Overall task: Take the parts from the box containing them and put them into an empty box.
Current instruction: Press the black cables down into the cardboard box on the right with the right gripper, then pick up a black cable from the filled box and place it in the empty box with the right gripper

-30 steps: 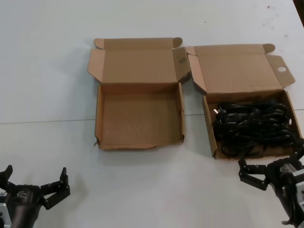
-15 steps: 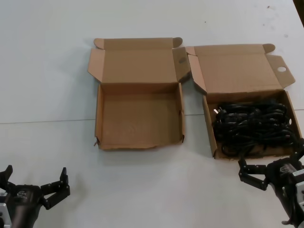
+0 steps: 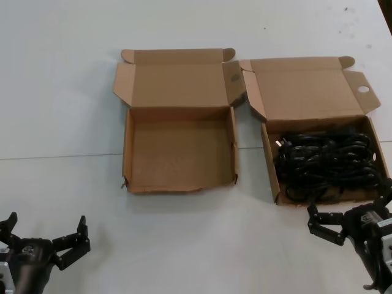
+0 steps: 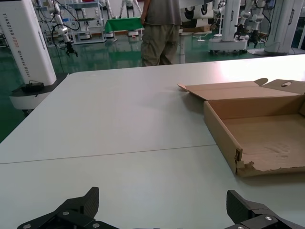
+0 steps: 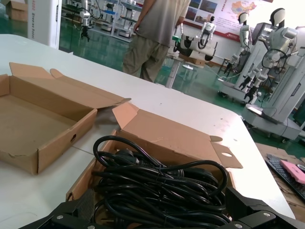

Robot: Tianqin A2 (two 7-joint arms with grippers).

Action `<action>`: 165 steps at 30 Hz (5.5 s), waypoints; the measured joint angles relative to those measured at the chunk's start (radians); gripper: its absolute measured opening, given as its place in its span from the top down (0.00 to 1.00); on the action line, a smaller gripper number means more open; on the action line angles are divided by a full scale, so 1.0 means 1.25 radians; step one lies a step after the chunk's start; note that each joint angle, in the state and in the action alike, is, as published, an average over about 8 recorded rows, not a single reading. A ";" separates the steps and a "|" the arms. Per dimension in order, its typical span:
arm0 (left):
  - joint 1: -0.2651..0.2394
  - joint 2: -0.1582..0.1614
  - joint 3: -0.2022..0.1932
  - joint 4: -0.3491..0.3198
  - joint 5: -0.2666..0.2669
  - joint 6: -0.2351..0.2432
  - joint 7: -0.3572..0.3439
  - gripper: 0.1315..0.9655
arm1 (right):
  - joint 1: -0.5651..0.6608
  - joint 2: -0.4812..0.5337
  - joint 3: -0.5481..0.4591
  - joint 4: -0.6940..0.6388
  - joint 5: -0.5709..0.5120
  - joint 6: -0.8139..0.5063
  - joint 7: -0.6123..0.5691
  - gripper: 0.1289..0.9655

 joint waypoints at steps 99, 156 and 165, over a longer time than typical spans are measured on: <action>0.000 0.000 0.000 0.000 0.000 0.000 0.000 0.97 | 0.697 0.614 -0.767 0.030 -0.196 -0.299 0.000 0.00; 0.000 0.000 0.000 0.000 0.000 0.000 0.000 0.97 | 0.537 0.118 -0.028 -0.230 -0.676 -0.723 0.000 0.65; 0.000 0.000 0.000 0.000 0.000 0.000 0.000 0.97 | 0.552 0.133 -0.059 -0.277 -0.628 -0.681 0.000 0.77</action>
